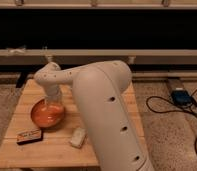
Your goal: Pick up the ceramic bowl
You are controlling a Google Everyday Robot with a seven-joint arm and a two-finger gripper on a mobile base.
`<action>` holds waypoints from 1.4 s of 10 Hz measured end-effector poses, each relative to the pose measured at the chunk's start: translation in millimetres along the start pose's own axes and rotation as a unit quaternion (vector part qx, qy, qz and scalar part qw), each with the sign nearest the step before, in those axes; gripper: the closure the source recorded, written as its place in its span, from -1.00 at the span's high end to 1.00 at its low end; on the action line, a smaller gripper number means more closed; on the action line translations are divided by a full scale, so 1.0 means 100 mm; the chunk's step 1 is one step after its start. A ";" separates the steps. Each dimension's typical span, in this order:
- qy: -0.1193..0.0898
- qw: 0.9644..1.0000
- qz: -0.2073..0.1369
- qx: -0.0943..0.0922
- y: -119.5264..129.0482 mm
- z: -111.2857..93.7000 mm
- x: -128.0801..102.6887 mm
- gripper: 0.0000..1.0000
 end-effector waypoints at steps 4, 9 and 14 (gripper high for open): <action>0.000 1.000 0.015 -0.019 -0.14 -0.20 -0.08 0.30; 0.027 0.999 0.018 -0.007 -0.22 0.02 -0.07 0.30; 0.064 0.997 0.043 0.003 -0.42 0.33 -0.05 0.29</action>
